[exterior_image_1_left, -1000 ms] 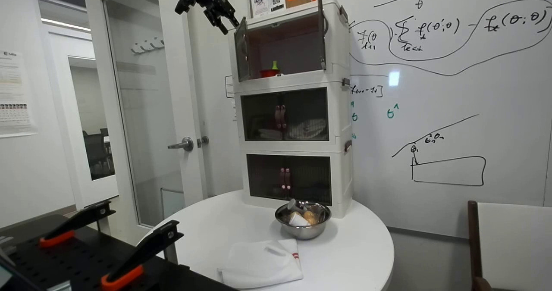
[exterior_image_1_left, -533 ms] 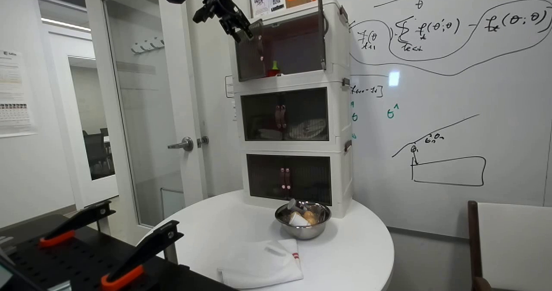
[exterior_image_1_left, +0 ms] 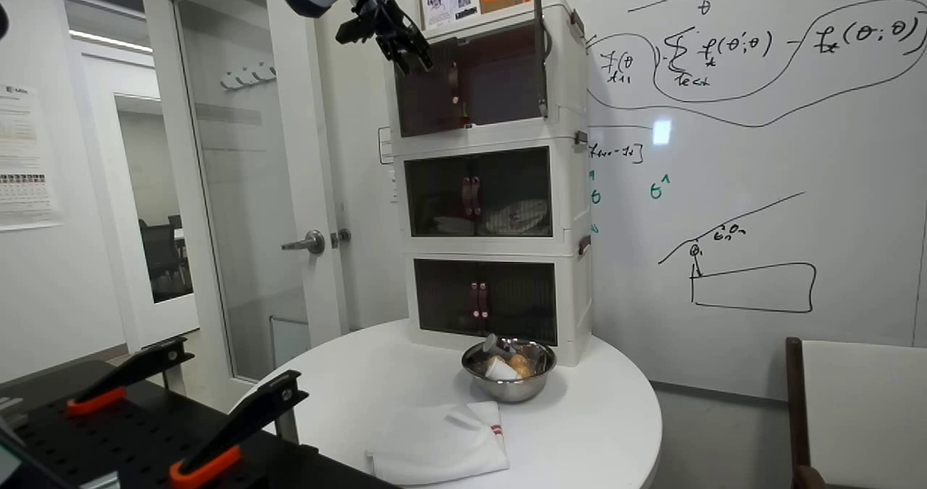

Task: Close the left door on the topmost cabinet.

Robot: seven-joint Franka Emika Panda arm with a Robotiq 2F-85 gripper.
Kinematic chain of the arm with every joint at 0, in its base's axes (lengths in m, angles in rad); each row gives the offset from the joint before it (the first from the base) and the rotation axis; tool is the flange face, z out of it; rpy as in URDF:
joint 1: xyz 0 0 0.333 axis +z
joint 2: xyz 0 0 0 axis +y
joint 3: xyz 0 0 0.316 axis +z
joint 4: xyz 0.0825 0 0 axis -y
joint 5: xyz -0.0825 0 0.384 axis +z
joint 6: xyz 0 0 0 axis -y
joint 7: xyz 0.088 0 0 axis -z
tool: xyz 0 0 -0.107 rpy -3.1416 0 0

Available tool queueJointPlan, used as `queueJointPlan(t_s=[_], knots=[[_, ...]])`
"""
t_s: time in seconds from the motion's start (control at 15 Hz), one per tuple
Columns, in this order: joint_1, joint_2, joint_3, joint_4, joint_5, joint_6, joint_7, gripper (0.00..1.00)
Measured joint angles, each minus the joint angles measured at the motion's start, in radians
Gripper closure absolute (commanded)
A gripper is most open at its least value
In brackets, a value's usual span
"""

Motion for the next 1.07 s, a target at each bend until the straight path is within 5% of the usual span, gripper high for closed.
queueJointPlan(t_s=[0.67,1.07], knots=[[0.032,0.075,-0.041,0.097,0.051,0.0,-0.12,0.0],[0.021,0.015,0.003,0.079,0.292,-0.156,-0.31,0.0]])
